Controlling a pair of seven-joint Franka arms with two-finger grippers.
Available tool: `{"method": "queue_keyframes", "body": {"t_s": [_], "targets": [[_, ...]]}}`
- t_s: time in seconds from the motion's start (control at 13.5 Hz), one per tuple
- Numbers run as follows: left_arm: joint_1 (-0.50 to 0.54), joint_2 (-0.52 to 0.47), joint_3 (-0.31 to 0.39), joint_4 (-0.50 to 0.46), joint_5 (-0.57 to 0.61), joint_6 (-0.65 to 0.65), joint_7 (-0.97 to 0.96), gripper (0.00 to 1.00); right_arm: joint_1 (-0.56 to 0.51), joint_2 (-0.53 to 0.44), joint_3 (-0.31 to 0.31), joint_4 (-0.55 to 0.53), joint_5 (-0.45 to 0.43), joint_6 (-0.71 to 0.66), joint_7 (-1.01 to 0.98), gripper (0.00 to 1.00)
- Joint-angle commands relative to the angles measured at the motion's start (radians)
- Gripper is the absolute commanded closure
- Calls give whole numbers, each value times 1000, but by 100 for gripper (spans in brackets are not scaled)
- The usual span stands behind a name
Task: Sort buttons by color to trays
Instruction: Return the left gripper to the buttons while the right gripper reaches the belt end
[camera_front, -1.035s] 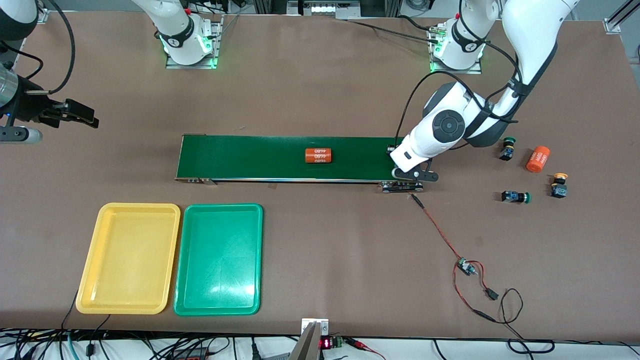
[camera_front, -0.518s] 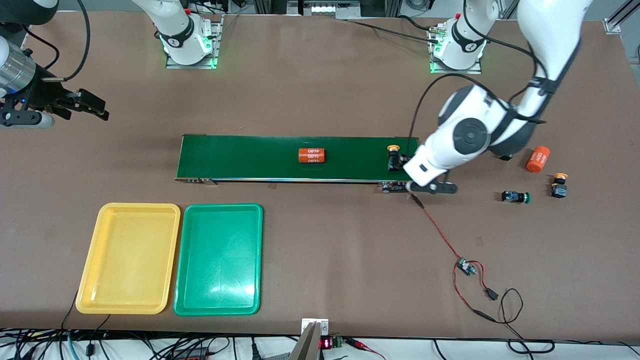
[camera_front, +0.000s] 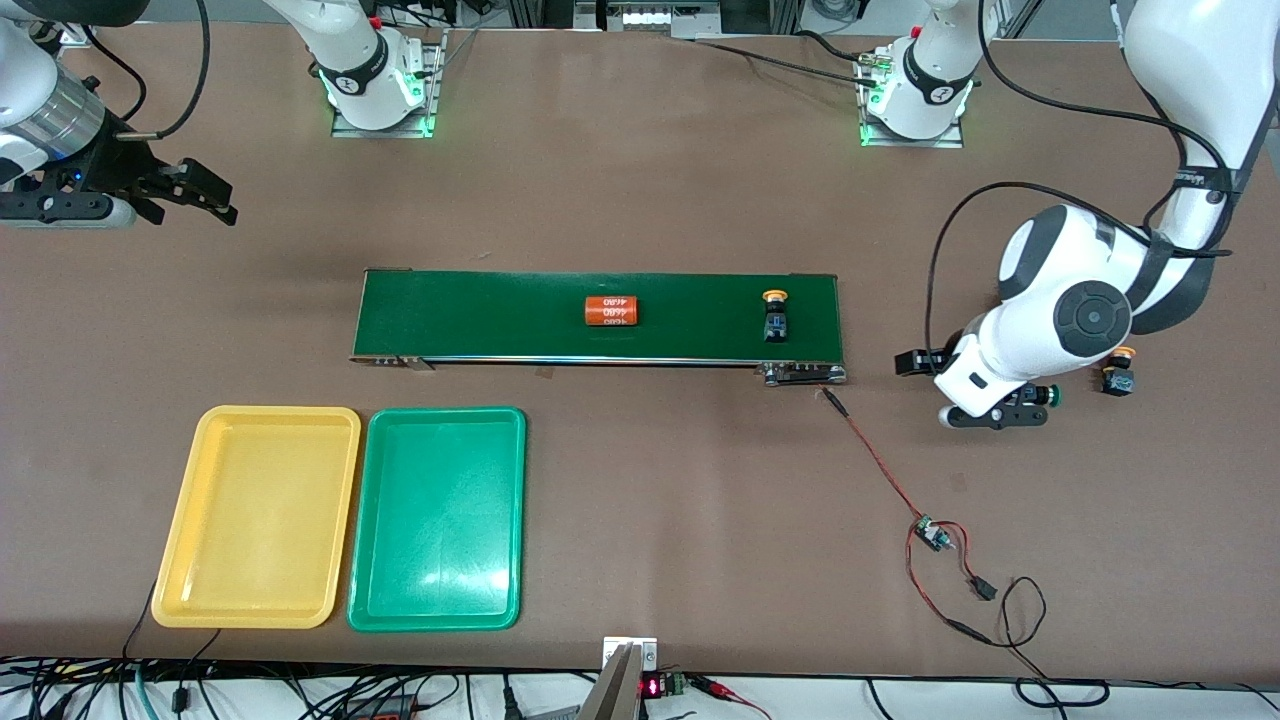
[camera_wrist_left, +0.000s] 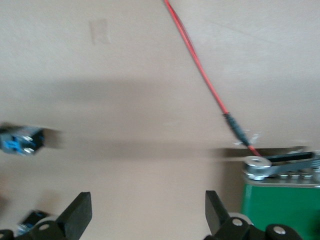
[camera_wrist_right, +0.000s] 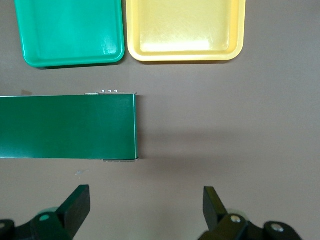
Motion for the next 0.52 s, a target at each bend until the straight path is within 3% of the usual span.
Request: {"method": "queue_keyframes", "body": {"t_s": [0.0,0.44], "targets": [[30,41,9,16,66,-12,157,0,3,-16,3,-18,8,15,12,0],[170,144,9,48,64,-2,630,0,3,-16,3,-7,9,6,2,0]]}}
